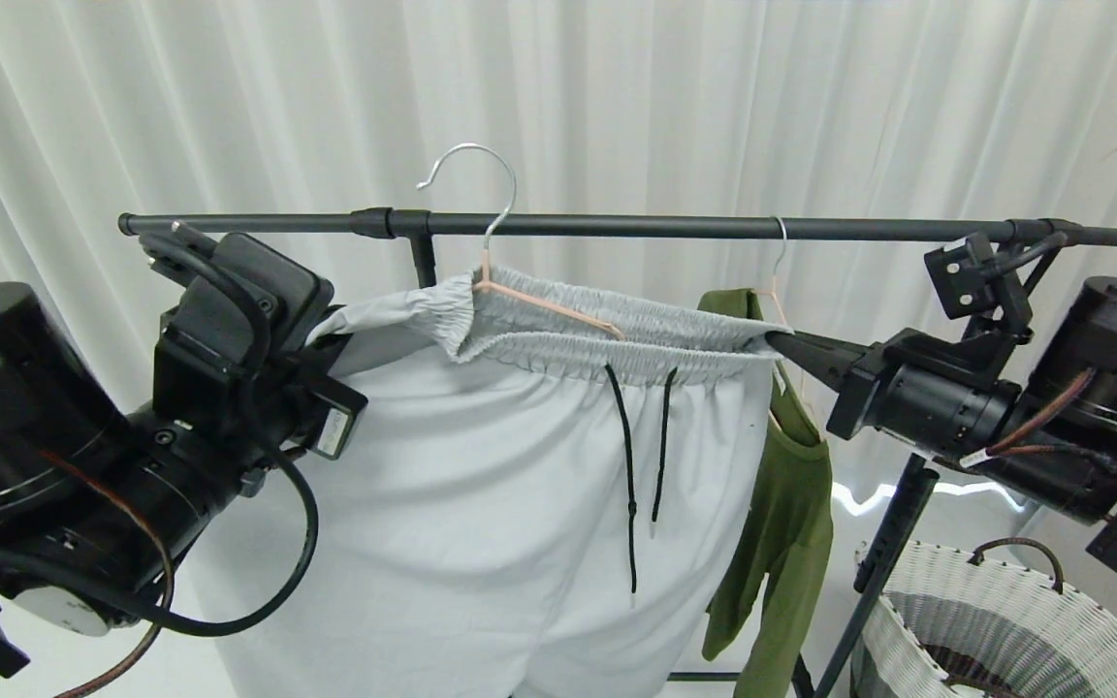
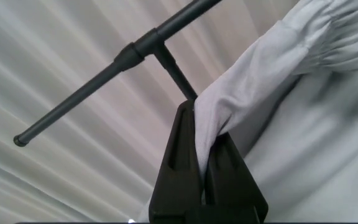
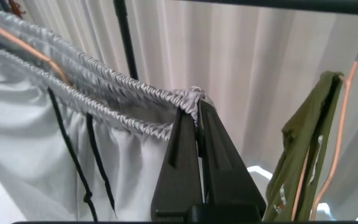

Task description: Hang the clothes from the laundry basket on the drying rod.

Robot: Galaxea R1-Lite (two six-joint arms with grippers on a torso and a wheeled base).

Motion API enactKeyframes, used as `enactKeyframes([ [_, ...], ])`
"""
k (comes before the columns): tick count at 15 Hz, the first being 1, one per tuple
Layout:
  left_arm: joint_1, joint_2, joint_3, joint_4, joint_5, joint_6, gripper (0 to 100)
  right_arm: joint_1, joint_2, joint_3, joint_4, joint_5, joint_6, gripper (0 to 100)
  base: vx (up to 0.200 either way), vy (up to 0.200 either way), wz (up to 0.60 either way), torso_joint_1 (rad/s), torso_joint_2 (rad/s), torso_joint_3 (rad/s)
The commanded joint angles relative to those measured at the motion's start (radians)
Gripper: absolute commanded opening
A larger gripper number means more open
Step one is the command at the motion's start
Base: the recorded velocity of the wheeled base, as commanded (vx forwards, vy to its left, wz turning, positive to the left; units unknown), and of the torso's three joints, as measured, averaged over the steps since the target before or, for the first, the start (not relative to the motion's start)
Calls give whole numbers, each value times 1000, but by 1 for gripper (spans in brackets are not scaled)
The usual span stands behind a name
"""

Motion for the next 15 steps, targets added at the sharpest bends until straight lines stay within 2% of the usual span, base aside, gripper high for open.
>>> enactKeyframes([
  [1,8,33,-18,-12,23,-1,0,28,-44,30,-2,21,0,0,0,0,0,0,0,0],
  [3,8,50,-20,-49,40,-12,0,80,-54,70,14,33,-7,0,0,0,0,0,0,0],
  [4,6,57,-20,-66,41,-39,0,100,-53,93,34,33,-41,0,0,0,0,0,0,0],
  [5,6,59,-20,-67,41,-53,0,104,-54,100,34,35,-63,100,0,0,0,0,0,0],
  [7,6,57,-14,-67,37,-79,0,101,-59,96,34,35,-69,100,0,0,0,0,0,0],
  [9,-7,57,3,-69,-5,-122,0,98,-76,81,34,64,-70,100,0,0,0,0,0,0],
  [11,-10,54,26,-69,-60,-125,0,93,-83,64,34,141,-70,100,0,0,0,0,0,0],
  [12,-18,51,49,-69,-94,-125,0,84,-82,48,32,205,-78,100,0,0,0,0,0,0],
  [15,-37,62,66,-84,-114,-125,0,81,-74,21,34,317,-113,100,0,0,0,0,0,0],
])
